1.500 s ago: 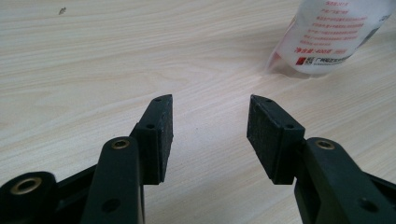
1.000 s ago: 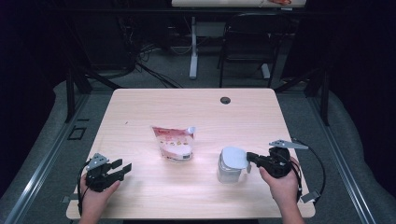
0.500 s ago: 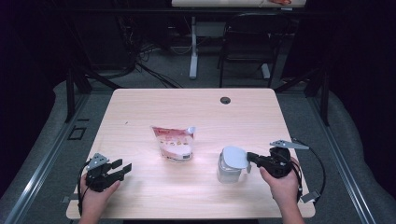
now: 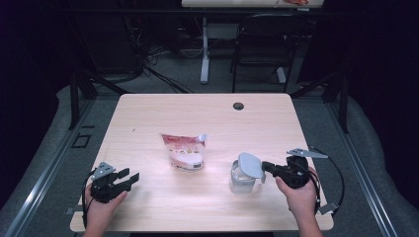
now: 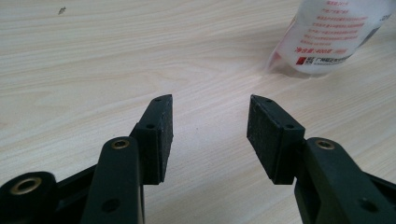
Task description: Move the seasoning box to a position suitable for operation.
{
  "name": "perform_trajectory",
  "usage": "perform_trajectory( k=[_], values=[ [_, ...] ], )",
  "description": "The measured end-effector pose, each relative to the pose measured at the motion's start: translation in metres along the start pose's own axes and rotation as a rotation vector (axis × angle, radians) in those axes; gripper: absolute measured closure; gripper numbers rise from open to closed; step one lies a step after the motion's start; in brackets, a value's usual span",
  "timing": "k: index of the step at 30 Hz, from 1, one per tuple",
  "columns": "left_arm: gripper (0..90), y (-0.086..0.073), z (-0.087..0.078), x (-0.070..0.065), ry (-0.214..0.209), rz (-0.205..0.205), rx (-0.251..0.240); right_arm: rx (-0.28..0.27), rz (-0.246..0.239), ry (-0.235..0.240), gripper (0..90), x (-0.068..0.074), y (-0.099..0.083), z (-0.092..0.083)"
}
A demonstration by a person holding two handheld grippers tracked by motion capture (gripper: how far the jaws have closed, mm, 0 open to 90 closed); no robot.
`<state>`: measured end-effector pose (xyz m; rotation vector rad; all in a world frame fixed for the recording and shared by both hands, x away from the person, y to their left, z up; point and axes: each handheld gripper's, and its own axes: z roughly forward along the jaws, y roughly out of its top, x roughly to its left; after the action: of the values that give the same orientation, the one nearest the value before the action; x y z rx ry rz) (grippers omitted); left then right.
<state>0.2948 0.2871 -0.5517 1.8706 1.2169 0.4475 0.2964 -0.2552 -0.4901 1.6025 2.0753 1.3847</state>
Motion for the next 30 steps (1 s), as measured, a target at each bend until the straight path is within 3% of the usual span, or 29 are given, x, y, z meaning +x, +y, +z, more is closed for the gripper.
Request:
perform_trajectory(
  k=[15,20,30],
  values=[
    [51.2,0.000,-0.001,0.000,0.000,-0.001,-0.003,0.036,0.034,-0.014,90.0,-0.009,-0.007,0.005],
    [51.2,0.000,-0.001,0.001,0.000,-0.002,-0.003,0.033,0.056,0.016,90.0,-0.012,-0.008,0.006],
    [51.2,0.000,-0.001,0.001,0.000,-0.002,-0.004,0.033,0.062,0.017,90.0,-0.014,-0.008,0.006]
  ],
)
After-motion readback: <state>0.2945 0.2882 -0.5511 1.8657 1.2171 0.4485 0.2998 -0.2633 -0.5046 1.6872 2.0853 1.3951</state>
